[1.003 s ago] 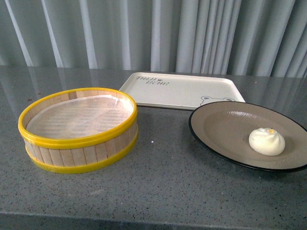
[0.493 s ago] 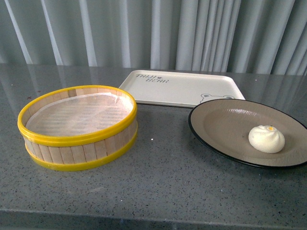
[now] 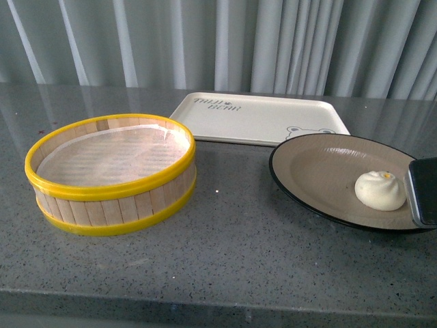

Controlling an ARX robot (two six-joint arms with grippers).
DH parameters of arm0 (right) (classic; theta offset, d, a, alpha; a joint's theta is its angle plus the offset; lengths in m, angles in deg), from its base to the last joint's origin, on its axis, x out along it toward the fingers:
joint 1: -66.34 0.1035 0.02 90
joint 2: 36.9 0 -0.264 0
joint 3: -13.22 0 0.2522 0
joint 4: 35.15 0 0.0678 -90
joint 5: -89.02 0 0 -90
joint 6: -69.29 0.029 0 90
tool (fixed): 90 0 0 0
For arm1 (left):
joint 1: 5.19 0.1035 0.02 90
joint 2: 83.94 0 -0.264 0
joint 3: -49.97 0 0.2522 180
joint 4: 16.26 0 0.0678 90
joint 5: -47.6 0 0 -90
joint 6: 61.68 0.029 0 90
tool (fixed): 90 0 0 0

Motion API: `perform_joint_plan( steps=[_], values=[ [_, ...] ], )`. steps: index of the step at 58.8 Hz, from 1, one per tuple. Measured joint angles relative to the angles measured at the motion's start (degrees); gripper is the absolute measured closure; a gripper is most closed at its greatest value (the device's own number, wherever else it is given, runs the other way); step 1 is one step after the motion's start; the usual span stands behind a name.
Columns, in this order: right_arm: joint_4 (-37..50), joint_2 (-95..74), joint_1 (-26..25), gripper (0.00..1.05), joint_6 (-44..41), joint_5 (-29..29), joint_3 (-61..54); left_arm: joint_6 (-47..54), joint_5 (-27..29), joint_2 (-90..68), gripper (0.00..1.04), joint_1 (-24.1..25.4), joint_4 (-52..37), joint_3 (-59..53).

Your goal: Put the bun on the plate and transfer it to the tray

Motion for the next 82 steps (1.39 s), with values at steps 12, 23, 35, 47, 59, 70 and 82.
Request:
perform_joint_plan(
  steps=[12, 23, 35, 47, 59, 70, 82],
  values=[
    [3.61, -3.56, 0.98, 0.08, -0.02, -0.37, 0.00, 0.00, 0.00, 0.00, 0.07, 0.00, 0.00, 0.00],
    [5.79, -5.81, 2.16, 0.08, 0.04, -0.79, 0.02, 0.00, 0.00, 0.00, 0.07, 0.00, 0.00, 0.00],
    [8.00, -7.74, 3.61, 0.08, -0.02, -1.51, 0.50, 0.00, 0.00, 0.00, 0.07, 0.00, 0.00, 0.00],
    [9.01, -9.03, 4.31, 0.08, -0.02, -2.01, 0.98, 0.00, 0.00, 0.02, 0.07, 0.00, 0.00, 0.00],
    [10.84, -10.60, 4.94, 0.34, 0.02, -2.43, 1.31, 0.00, 0.00, 0.00, 0.07, 0.00, 0.00, 0.00],
    [11.87, -10.88, 5.92, 0.68, 0.00, -2.95, 1.22, 0.02, 0.00, 0.00, 0.07, 0.00, 0.00, 0.00],
    [14.88, -10.36, 6.86, 0.97, 0.50, -5.27, 0.07, 0.00, 0.00, 0.00, 0.07, 0.00, 0.00, 0.00]
  ],
)
